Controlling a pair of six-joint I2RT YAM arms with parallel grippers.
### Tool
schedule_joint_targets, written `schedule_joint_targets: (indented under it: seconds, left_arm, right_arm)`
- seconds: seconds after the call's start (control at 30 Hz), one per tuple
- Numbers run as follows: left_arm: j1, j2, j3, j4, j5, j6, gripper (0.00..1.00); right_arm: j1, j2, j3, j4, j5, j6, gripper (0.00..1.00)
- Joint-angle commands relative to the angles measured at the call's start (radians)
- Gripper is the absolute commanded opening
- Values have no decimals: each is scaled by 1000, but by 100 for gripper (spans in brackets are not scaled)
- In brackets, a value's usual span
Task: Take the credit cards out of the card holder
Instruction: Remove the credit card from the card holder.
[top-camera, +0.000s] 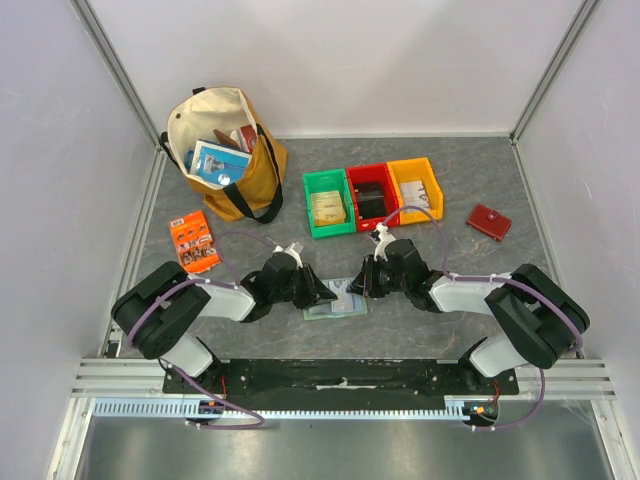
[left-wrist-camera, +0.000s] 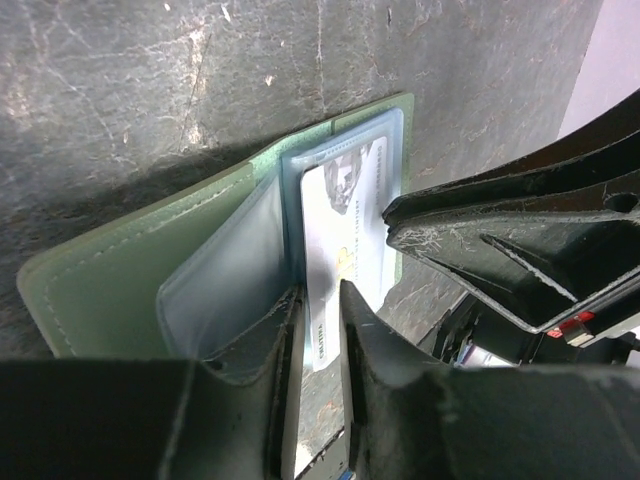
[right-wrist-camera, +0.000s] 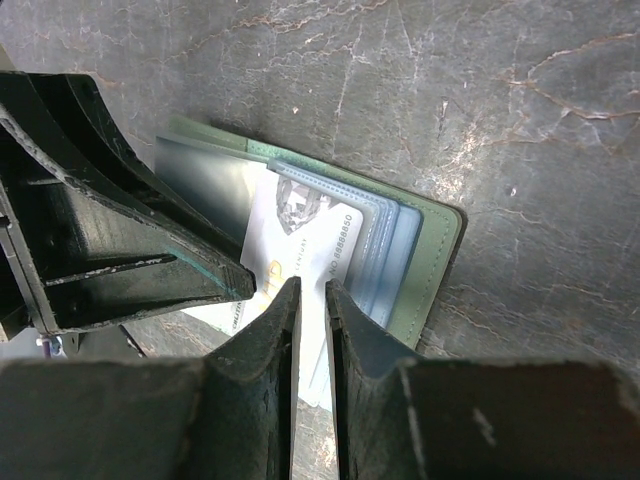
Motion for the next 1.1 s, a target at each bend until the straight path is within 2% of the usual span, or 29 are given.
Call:
schedule_joint_targets:
  seconds: [0.0,0.1,0.17,0.4,0.73,0.87,0.97,1.07]
  left_arm:
    - [-5,22,-5,87,38,-41,24]
    - [-3,3,-18,91,32,-44,17]
    - [0,-16,-32,85,25,-48,9]
    - [20,-66,-69,53,21,-62,2]
    - [28,-104,-121,15,5,-74,2]
    - [29,-101,-121,4,5,-65,2]
    - [29,-95,-109,-4,12,-53,2]
    - [29,-89,-97,-17,17,-33,2]
  right_arm:
    - [-3,30,-33,-65,8,-6,22]
    - [-6,30,-35,-66,6,-6,22]
    - [-9,33,-35,-68,8,-6,22]
    - [-18,62,-30,-80,5,-8,19]
    - [-33,57,-27,-101,12,-5,16]
    - [-35,7,1,-157,-17,-17,17]
    - [-35,-59,30,-213,-24,-31,19]
    - [-33,-104,68,-255,-57,-40,27]
